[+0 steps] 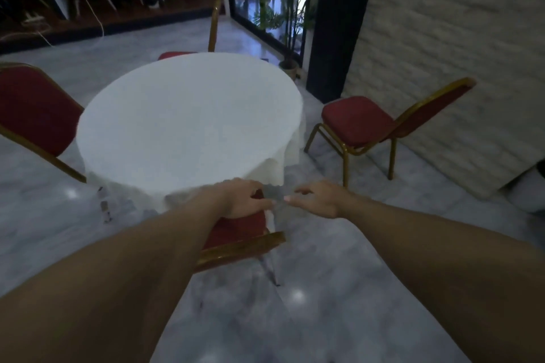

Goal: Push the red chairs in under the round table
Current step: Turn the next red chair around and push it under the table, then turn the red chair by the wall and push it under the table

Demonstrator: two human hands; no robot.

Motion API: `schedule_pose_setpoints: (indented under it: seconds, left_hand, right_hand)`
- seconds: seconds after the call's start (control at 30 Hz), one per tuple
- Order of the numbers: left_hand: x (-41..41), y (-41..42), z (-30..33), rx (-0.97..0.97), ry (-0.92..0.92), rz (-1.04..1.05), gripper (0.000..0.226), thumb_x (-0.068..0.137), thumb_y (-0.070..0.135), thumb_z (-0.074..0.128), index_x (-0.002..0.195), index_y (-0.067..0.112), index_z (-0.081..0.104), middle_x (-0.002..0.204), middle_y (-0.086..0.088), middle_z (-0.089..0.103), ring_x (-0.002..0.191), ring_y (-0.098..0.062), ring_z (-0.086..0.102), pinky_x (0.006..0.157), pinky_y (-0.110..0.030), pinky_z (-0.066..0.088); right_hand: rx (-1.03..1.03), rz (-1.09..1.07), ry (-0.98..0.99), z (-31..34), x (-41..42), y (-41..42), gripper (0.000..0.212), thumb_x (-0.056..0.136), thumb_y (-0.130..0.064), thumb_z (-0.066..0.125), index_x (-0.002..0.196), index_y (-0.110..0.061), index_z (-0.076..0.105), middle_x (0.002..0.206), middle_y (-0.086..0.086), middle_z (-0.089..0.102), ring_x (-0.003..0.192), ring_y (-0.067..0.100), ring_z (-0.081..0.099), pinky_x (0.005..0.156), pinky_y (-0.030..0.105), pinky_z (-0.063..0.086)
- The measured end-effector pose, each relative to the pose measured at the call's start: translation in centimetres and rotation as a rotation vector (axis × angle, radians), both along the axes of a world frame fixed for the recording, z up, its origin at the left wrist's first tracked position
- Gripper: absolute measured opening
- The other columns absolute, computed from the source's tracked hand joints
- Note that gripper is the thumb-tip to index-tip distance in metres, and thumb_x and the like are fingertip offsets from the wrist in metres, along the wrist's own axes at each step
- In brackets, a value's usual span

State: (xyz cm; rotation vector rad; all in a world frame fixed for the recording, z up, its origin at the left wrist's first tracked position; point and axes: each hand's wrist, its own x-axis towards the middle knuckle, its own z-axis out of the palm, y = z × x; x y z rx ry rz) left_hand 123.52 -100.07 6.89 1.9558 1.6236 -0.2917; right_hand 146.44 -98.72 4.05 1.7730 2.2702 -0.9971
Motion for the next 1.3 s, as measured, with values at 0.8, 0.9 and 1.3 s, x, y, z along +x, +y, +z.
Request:
schedule_pose_setpoints:
  seconds: [0.8,0.9,1.3]
  left_hand:
    - [34.8,22.8,2.4,0.055,-0.125,-0.186,0.064,0.097,0.057,0.059,0.149,0.021,0.05,0.147,-0.005,0.056,0.135,-0.028,0.053,0.105,-0.033,0.04]
    - [38.6,27.3,2.4,0.027,-0.138,-0.235,0.051,0.095,0.058,0.061,0.133,0.024,0.062,0.134,0.003,0.061,0.126,-0.026,0.058,0.103,-0.034,0.045]
    - [55.4,40.7,2.6,0.046,-0.189,-0.287,0.073,0.094,0.064,0.057,0.151,0.02,0.045,0.146,-0.009,0.058,0.132,-0.031,0.055,0.107,-0.041,0.045]
  right_hand:
    - [0.137,-0.268,-0.074,4.4,34.4,18.7,0.112,0.069,-0.104,0.036,0.152,-0.031,0.052,0.155,0.0,0.055,0.141,0.026,0.051,0.113,0.048,0.043]
    - [0.132,-0.304,-0.043,5.6,37.8,21.3,0.088,0.085,-0.09,0.046,0.146,-0.029,0.058,0.13,-0.005,0.067,0.129,0.024,0.059,0.096,0.036,0.046]
    - [0.125,-0.405,-0.094,4.8,54.3,32.6,0.113,0.076,-0.097,0.048,0.16,-0.022,0.042,0.162,0.004,0.048,0.145,0.026,0.049,0.117,0.044,0.041]
